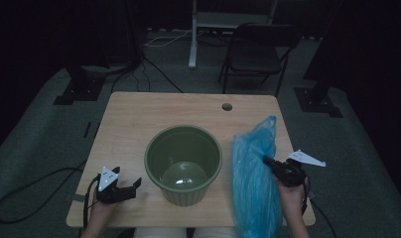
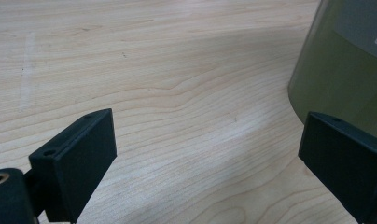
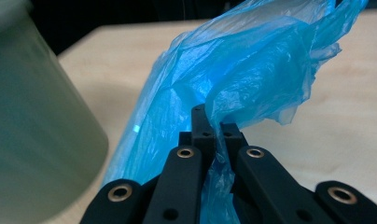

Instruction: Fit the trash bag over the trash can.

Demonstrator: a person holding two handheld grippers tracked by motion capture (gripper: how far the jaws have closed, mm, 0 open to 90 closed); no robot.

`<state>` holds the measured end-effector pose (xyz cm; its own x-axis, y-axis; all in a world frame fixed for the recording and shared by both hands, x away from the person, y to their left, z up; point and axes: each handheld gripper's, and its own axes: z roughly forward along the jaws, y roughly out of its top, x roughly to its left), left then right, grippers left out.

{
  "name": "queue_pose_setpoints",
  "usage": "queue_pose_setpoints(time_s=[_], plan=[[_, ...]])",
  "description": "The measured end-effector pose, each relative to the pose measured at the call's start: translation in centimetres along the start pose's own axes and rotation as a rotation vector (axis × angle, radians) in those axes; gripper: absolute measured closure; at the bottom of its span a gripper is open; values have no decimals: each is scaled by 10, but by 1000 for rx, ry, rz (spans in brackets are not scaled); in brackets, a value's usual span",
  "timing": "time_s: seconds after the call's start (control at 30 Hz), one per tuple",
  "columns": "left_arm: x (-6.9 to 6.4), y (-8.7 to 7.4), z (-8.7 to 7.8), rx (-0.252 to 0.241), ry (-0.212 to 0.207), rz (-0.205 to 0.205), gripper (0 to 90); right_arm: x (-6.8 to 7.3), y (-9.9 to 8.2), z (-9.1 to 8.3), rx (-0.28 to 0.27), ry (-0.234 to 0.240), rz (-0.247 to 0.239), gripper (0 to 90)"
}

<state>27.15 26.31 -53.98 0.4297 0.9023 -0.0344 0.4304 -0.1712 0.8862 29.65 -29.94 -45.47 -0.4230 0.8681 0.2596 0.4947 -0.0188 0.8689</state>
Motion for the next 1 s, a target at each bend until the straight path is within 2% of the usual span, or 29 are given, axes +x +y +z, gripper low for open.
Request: queue_pose_setpoints(time_s=[0.23, 0.27, 0.33, 0.4, 0.6, 0.67, 0.8, 1.0], plan=[[0, 0, 0, 2, 0, -3, 46, 4, 30, -31, -140, 22, 15, 900], [0, 0, 0, 2, 0, -3, 46, 4, 30, -31, -140, 22, 15, 900], [0, 0, 0, 2, 1, -2, 46, 7, 41, -39, -186, 38, 15, 900], [0, 0, 0, 3, 0, -1, 47, 10, 48, -43, -209, 29, 2, 900], [0, 1, 1, 6, -2, 2, 46, 15, 71, -52, -289, 68, 12, 900], [1, 1, 1, 9, -3, 3, 46, 19, 83, -55, -316, 68, -2, 900], [0, 1, 2, 14, -5, 13, 47, 27, 106, -61, -380, 115, -3, 900], [0, 1, 2, 16, 2, 12, 46, 50, 142, -74, -474, 211, -36, 900]])
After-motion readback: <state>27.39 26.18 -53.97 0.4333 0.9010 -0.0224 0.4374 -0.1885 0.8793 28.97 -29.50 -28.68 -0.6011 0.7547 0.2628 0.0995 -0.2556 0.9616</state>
